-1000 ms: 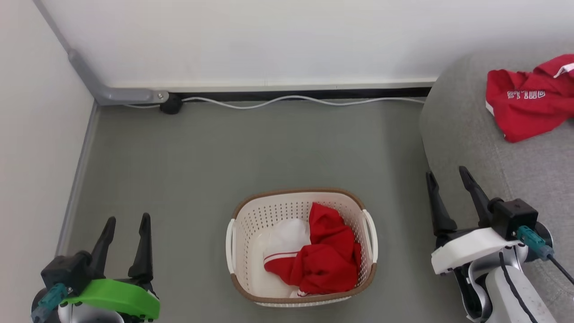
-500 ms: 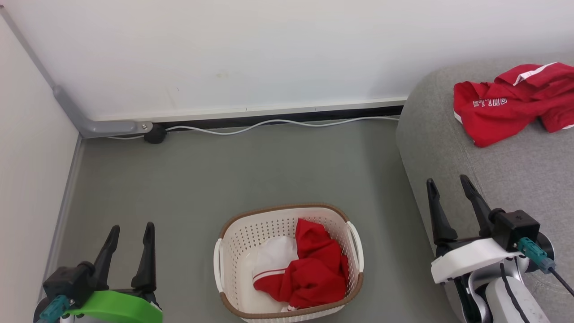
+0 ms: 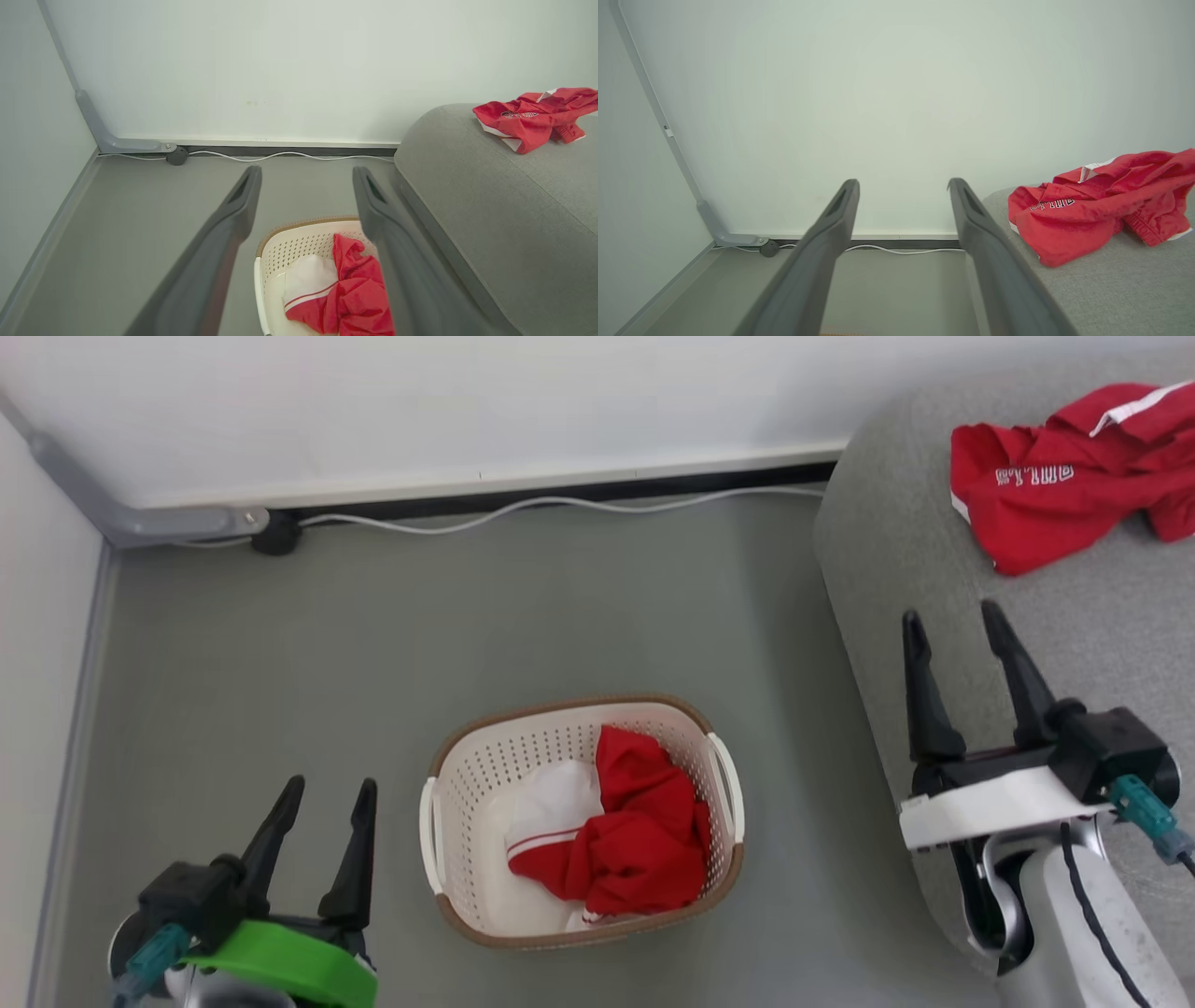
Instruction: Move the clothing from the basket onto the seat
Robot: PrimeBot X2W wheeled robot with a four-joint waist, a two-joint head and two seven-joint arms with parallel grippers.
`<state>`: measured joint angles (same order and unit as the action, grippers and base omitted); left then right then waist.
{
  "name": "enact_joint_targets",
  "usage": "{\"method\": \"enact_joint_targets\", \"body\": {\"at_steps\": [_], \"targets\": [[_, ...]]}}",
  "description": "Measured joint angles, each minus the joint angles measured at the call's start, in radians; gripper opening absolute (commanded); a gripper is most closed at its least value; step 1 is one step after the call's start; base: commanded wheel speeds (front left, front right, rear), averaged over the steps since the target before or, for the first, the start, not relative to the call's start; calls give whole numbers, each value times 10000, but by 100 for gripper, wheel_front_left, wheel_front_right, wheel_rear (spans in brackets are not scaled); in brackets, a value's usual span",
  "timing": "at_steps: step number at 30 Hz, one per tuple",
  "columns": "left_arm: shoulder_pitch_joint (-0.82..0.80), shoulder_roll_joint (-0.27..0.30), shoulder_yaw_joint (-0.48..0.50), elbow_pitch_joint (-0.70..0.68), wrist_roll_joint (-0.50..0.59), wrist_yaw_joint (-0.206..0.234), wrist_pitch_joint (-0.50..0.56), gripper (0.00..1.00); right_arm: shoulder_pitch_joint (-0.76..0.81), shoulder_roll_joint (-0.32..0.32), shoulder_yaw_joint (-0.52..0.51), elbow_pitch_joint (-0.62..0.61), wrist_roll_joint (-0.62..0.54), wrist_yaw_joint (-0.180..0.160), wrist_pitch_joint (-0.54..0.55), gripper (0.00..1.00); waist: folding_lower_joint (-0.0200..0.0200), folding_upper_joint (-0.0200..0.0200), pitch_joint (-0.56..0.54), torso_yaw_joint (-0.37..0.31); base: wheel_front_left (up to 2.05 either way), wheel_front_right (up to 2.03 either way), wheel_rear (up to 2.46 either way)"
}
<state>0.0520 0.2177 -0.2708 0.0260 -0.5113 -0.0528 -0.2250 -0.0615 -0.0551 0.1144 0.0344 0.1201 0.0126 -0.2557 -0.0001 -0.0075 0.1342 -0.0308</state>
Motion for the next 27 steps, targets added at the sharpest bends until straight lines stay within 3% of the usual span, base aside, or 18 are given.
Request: {"method": "enact_joint_targets", "body": {"at_steps": [13,27], "targets": [[-1695,144,-1409,132,771,-378,1404,100,-1429,-6,211,-1001,-207,-157,-2,100,0,0,1890,-439,0,0,0],[-3549,161,-2033,579,1043,-527,2786,100,-2940,-4,679,-1728,-219,-328,-2,100,0,0,3835,-1114,0,0,0]]}}
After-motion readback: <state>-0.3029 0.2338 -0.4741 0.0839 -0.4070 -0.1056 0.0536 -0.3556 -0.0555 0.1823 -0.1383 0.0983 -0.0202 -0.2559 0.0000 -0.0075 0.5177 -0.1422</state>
